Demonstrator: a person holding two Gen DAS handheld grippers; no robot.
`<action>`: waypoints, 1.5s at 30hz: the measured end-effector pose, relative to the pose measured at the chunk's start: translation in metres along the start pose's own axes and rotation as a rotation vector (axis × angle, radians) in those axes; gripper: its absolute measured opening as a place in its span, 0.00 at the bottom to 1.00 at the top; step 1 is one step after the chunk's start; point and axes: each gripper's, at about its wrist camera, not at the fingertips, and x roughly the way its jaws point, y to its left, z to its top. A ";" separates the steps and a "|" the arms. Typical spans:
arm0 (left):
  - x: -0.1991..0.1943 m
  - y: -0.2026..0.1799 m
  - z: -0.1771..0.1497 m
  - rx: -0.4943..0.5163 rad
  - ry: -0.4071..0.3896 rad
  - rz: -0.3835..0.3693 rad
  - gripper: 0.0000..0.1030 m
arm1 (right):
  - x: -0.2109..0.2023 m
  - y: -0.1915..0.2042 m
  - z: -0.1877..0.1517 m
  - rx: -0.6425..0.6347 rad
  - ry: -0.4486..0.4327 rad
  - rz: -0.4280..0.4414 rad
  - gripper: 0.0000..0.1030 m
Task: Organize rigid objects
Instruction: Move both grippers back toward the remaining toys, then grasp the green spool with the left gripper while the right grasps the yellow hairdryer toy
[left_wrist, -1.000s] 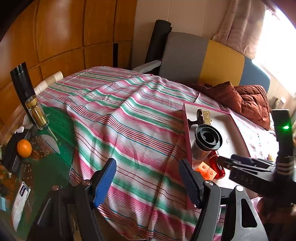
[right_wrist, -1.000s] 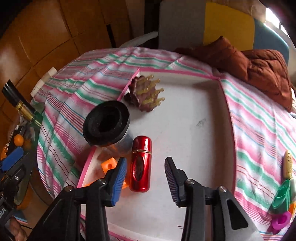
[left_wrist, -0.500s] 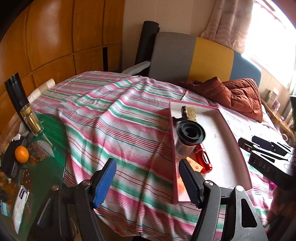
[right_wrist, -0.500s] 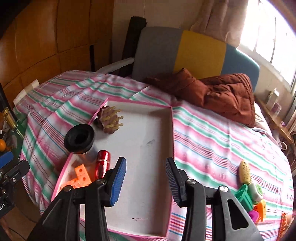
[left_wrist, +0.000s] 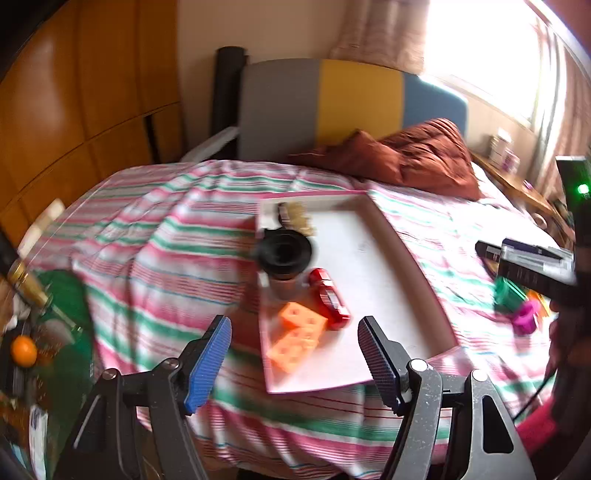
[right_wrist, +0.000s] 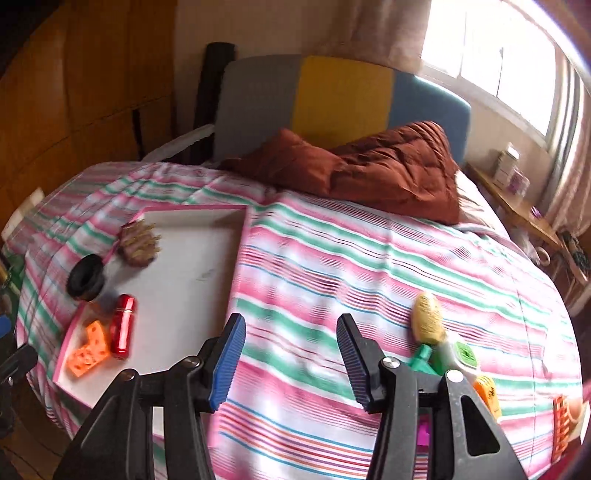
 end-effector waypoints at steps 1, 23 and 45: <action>0.001 -0.006 0.001 0.015 0.007 -0.024 0.69 | -0.001 -0.015 0.000 0.029 0.003 -0.009 0.50; 0.051 -0.179 0.021 0.338 0.116 -0.298 0.70 | -0.006 -0.256 -0.061 0.814 0.046 -0.083 0.51; 0.135 -0.313 0.043 0.592 0.252 -0.504 0.89 | 0.001 -0.257 -0.061 0.834 0.052 0.034 0.52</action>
